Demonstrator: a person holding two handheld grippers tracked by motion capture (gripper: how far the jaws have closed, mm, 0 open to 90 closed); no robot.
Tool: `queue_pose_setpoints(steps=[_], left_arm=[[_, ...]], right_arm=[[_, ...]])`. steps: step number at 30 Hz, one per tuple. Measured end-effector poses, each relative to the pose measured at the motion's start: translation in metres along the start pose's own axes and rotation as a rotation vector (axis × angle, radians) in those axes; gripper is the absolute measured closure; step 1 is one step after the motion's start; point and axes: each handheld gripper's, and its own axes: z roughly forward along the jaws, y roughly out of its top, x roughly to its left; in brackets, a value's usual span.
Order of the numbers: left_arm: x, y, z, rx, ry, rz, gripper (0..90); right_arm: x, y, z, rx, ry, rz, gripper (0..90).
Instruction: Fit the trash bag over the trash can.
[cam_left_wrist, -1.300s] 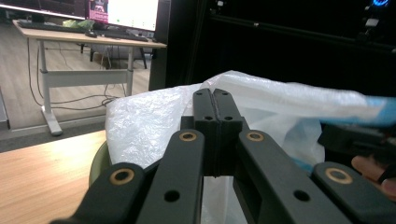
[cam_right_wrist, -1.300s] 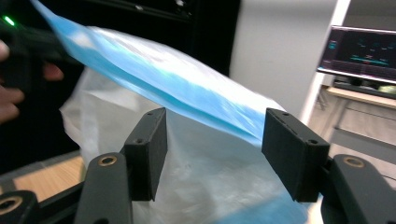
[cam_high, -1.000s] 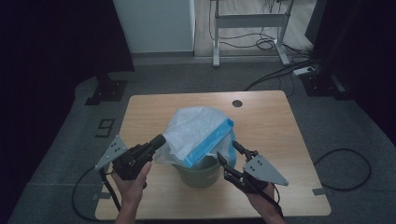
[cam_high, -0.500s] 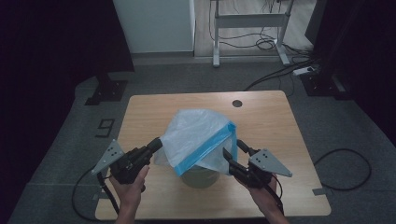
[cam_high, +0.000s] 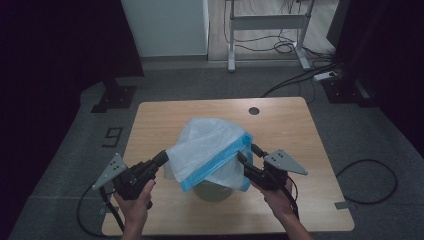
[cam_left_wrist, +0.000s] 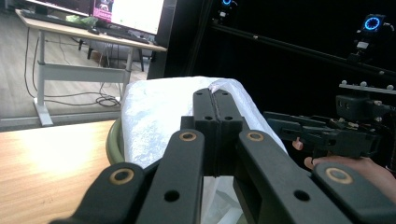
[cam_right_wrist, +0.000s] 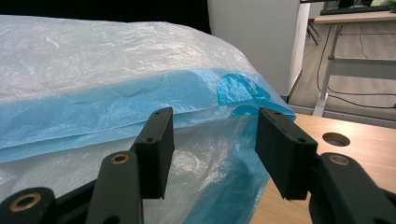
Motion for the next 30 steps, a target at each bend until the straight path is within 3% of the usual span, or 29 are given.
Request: queue_pose_setpoints(steps=[7,14,20,30], left_arm=[[0.003,0.0,-0.002,-0.003,0.002,-0.006,90.0],[0.006,-0.002,-0.001,0.0,-0.001,-0.018,90.0],[0.007,-0.003,-0.002,-0.002,-0.003,-0.023,90.0],[0.01,-0.004,-0.002,-0.001,-0.013,-0.033,90.0]], right_arm=[[-0.005,-0.002,0.008,0.023,0.003,-0.015,44.9],[-0.008,0.001,0.013,0.031,0.04,-0.015,44.7],[-0.01,0.006,0.018,0.033,0.05,0.01,48.3],[-0.007,0.008,0.028,0.055,0.058,-0.014,39.9]])
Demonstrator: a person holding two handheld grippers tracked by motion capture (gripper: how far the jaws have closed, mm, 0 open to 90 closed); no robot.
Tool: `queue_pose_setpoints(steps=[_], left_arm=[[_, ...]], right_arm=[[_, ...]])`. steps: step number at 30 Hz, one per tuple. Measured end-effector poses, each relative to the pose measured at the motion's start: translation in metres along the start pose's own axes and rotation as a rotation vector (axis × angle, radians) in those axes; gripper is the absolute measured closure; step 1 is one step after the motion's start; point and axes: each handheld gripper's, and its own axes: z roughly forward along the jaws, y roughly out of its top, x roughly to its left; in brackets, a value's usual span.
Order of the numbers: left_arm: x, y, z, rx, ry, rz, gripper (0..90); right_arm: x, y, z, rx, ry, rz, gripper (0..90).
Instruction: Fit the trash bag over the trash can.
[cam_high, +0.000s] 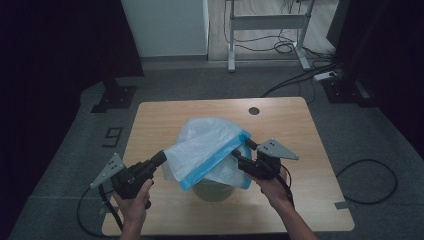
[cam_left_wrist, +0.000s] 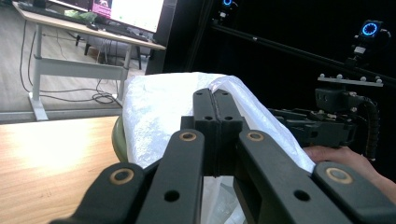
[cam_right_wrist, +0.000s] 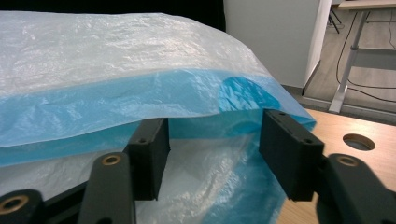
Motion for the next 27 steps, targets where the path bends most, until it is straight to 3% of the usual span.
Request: queue_pose_setpoints(steps=[8,16,17,18,23,25,27], left_arm=[[0.001,0.0,0.001,-0.001,-0.011,-0.004,90.0],[0.0,0.0,0.001,-0.006,-0.018,-0.005,90.0],[0.0,0.0,0.001,-0.006,-0.018,-0.005,90.0],[0.0,0.0,0.001,-0.006,-0.018,-0.004,90.0],[0.0,0.002,-0.001,-0.01,-0.025,-0.005,89.9],[-0.002,0.006,-0.001,-0.002,-0.043,-0.003,81.4],[-0.006,0.01,-0.001,0.005,-0.031,0.017,71.8]], right_arm=[[0.001,0.004,0.006,0.033,-0.002,-0.021,40.4],[0.001,0.006,0.011,0.048,-0.008,-0.049,72.9],[0.001,0.006,0.011,0.048,-0.008,-0.049,72.9],[0.001,0.005,0.011,0.052,-0.003,-0.055,82.4],[0.0,0.006,0.009,0.036,0.002,-0.06,89.1],[-0.001,0.008,0.004,0.017,0.001,-0.066,88.9],[-0.001,0.009,0.001,0.006,0.0,-0.068,87.5]])
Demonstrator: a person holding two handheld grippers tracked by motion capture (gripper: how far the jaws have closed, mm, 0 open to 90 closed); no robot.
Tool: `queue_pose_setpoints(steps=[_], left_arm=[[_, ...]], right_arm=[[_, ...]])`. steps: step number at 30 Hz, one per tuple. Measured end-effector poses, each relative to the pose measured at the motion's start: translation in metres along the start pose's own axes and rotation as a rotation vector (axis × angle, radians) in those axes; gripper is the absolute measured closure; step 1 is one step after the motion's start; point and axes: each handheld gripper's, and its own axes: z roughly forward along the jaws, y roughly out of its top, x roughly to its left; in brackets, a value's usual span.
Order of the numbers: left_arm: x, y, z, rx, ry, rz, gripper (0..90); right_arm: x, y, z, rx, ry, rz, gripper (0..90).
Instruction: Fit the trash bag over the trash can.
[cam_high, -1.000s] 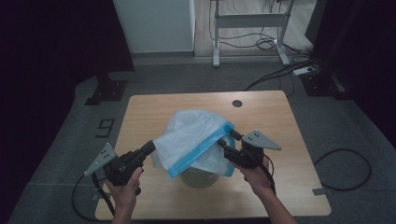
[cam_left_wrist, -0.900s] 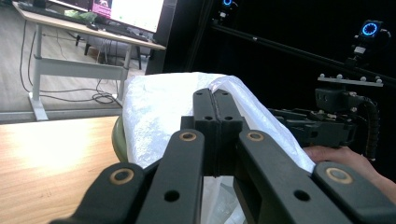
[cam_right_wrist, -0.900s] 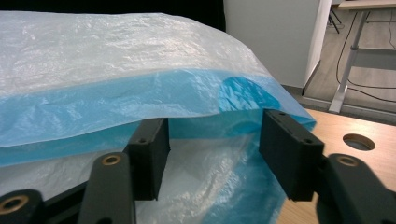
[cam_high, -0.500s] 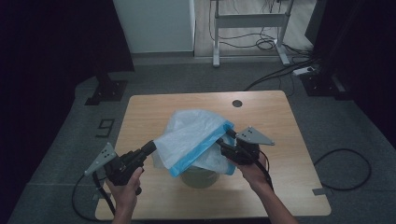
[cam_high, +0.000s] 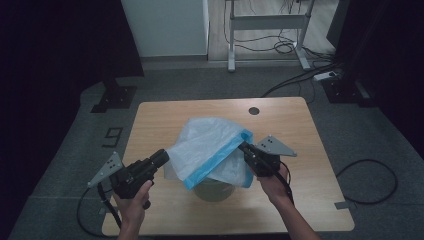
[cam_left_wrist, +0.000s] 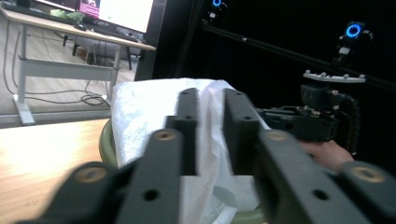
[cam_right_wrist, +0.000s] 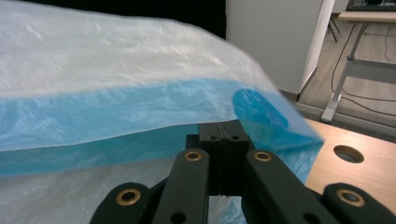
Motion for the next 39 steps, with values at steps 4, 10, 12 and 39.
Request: queue_pose_setpoints(steps=[4,10,12,39], left_arm=[[-0.007,0.008,0.0,0.012,0.0,0.03,52.8],[-0.016,0.031,0.011,0.072,-0.014,0.092,46.5],[-0.016,0.037,0.02,0.106,-0.022,0.109,45.5],[-0.025,0.033,0.085,0.322,-0.044,0.165,79.9]], right_arm=[[-0.001,0.001,-0.005,-0.011,-0.005,-0.007,84.8],[-0.004,0.004,-0.013,-0.039,-0.01,-0.008,83.7],[-0.004,0.007,-0.015,-0.046,-0.012,-0.016,83.2],[0.01,0.032,-0.02,-0.097,0.015,-0.062,82.4]])
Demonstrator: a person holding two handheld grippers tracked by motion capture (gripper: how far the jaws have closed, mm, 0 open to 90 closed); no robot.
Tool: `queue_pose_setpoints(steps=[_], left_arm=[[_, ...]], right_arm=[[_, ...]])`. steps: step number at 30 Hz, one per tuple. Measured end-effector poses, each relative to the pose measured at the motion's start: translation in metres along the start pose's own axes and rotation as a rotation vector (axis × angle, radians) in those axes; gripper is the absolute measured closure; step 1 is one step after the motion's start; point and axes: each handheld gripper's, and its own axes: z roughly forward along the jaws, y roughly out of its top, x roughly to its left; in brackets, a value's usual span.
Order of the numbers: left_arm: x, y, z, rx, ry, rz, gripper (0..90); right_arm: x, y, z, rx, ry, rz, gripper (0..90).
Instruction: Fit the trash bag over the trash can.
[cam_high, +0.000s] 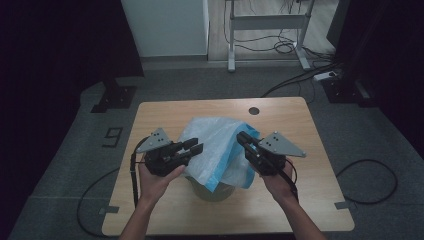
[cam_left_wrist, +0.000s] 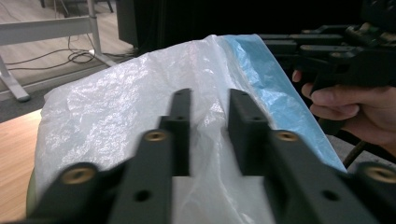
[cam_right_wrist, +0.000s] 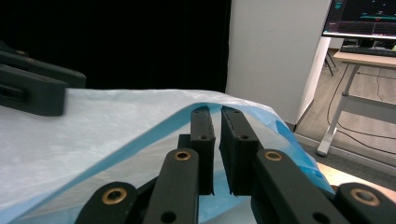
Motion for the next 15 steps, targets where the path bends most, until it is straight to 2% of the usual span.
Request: queue_pose_setpoints(steps=[1,2,3,6,8,9,10,12,15], left_arm=[[0.001,-0.001,0.002,-0.011,-0.001,-0.001,85.5],[0.001,-0.001,0.002,-0.011,-0.001,-0.001,88.5],[0.003,-0.003,0.002,-0.031,-0.012,-0.009,89.6],[0.005,-0.005,-0.001,-0.086,-0.018,-0.034,89.9],[0.007,-0.006,-0.003,-0.105,-0.018,-0.044,89.9],[0.009,-0.007,-0.007,-0.137,-0.017,-0.057,90.0],[0.009,-0.007,-0.007,-0.137,-0.017,-0.057,90.0],[0.012,-0.01,-0.013,-0.185,-0.027,-0.081,90.0],[0.014,-0.013,-0.016,-0.202,-0.035,-0.097,90.0]], right_arm=[[0.001,0.0,0.001,0.003,0.002,-0.001,82.4],[0.001,0.0,0.001,0.003,0.002,-0.001,82.4],[0.001,-0.001,0.001,0.003,0.004,0.0,82.3],[0.0,-0.003,0.0,0.006,0.007,0.004,80.7],[-0.001,-0.004,-0.001,0.007,0.008,0.005,79.5],[-0.001,-0.006,-0.004,0.006,0.01,0.014,77.3],[-0.002,-0.007,-0.005,0.007,0.01,0.015,75.8],[-0.003,-0.011,-0.007,0.007,-0.002,0.023,70.5],[-0.005,-0.016,-0.009,0.007,-0.025,0.042,63.4]])
